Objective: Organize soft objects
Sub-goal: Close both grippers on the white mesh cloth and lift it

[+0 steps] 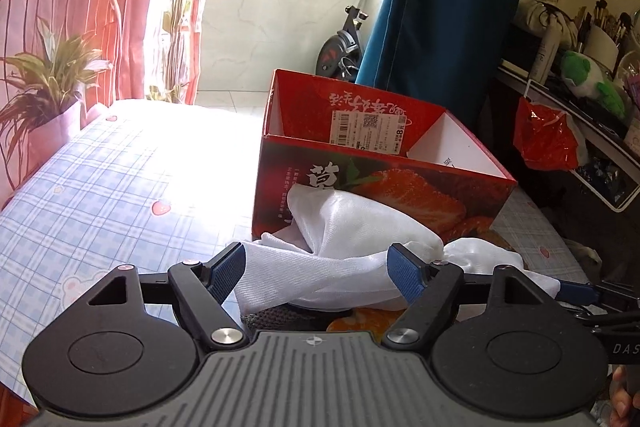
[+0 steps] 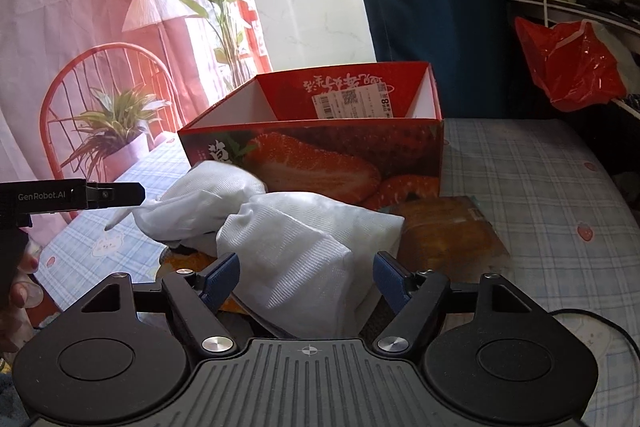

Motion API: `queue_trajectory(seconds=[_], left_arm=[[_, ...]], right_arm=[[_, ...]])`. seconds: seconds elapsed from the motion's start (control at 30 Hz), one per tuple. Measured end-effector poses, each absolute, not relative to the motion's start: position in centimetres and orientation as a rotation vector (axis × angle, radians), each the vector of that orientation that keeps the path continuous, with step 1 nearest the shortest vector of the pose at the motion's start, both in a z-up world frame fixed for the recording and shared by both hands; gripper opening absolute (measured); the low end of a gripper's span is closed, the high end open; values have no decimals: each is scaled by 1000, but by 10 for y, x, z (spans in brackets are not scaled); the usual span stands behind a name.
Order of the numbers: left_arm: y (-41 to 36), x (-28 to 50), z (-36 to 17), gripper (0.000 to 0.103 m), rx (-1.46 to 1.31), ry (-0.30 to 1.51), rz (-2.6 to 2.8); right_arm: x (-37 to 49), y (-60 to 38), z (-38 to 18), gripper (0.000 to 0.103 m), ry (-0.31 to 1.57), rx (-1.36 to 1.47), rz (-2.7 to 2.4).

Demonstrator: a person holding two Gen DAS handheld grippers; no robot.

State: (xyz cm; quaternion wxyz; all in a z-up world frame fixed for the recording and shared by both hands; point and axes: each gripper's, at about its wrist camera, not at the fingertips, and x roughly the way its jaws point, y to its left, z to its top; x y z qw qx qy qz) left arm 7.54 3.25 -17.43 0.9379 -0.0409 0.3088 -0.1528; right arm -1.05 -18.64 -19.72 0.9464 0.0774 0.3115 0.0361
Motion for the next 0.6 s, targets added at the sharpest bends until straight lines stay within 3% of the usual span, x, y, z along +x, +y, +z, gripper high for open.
queue_trajectory(seconds=[0.1, 0.3, 0.43, 0.6], left_arm=[[28, 79, -183, 80, -64, 652, -317], [21, 89, -193, 80, -89, 679, -328], [24, 101, -183, 93, -131, 664, -337], [10, 130, -180, 96, -145, 690, -389]], right_arm=[[-5, -189, -207, 70, 667, 173, 74], [7, -199, -224, 55, 706, 212, 61], [11, -200, -222, 55, 690, 177, 52], [18, -201, -221, 55, 682, 164, 52]])
